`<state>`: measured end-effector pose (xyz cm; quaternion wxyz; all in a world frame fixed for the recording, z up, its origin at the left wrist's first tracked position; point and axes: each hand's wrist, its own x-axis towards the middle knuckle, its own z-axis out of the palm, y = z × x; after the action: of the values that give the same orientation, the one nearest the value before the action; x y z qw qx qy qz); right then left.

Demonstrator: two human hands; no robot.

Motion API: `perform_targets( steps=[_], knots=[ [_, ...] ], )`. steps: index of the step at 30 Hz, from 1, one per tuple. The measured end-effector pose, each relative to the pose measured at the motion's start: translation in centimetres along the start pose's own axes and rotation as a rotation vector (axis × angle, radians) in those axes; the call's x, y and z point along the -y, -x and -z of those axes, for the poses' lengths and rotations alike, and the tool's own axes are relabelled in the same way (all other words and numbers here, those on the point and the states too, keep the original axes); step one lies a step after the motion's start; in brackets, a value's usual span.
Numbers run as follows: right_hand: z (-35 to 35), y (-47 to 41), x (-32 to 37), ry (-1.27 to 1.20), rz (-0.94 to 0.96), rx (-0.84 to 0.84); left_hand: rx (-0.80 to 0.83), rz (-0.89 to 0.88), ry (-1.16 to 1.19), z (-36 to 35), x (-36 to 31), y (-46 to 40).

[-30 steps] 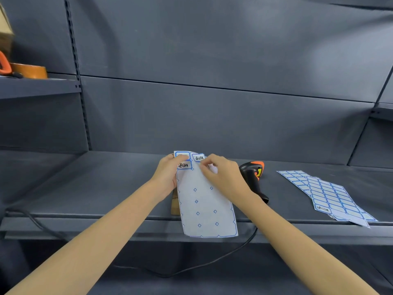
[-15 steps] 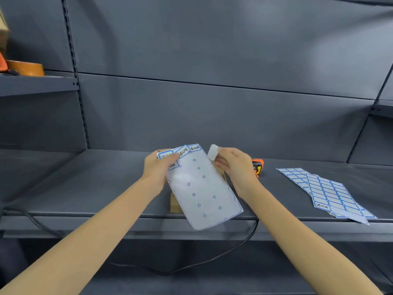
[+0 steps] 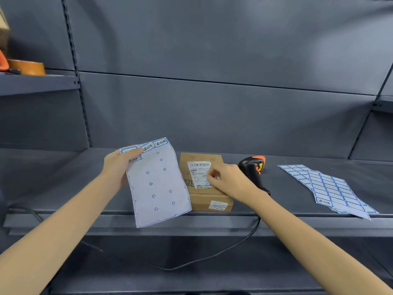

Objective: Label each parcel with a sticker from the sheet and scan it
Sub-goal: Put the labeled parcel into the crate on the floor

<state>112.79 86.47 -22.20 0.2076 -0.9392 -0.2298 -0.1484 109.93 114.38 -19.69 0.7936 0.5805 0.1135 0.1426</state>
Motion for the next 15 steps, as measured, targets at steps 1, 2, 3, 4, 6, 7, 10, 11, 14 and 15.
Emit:
perform_targets(
  steps=[1,2,3,4,6,7,10,11,14,15],
  knots=[
    [0.4,-0.2,0.2,0.055,0.028,0.043,0.0,0.007,0.003,0.1,0.1,0.0],
    [1.0,-0.4,0.3,0.09,0.055,0.101,-0.003,0.012,0.001,0.2,0.3,0.0],
    [1.8,-0.6,0.3,0.107,0.074,0.18,-0.004,0.016,-0.003,0.2,0.4,0.1],
    [2.8,-0.8,0.3,0.116,0.076,0.272,-0.007,0.019,-0.011,0.2,0.5,0.2],
    [4.5,-1.0,0.8,0.126,0.033,0.43,-0.003,0.02,-0.023,0.1,0.4,0.5],
    [5.1,-1.0,1.1,0.11,0.011,0.466,0.008,0.018,-0.022,-0.1,0.3,0.7],
    [5.3,-1.5,1.7,-0.148,-0.059,0.329,0.069,-0.012,-0.021,-1.0,-0.3,1.3],
    [5.2,-1.7,2.2,-0.306,-0.1,0.256,0.092,-0.028,-0.018,-1.5,-0.6,1.5],
    [4.4,-2.2,4.2,-0.785,-0.214,0.236,0.165,-0.064,0.003,-3.7,-1.0,2.4],
    [4.0,-2.3,4.8,-0.896,-0.232,0.242,0.185,-0.072,0.006,-4.5,-1.1,2.7]
  ],
)
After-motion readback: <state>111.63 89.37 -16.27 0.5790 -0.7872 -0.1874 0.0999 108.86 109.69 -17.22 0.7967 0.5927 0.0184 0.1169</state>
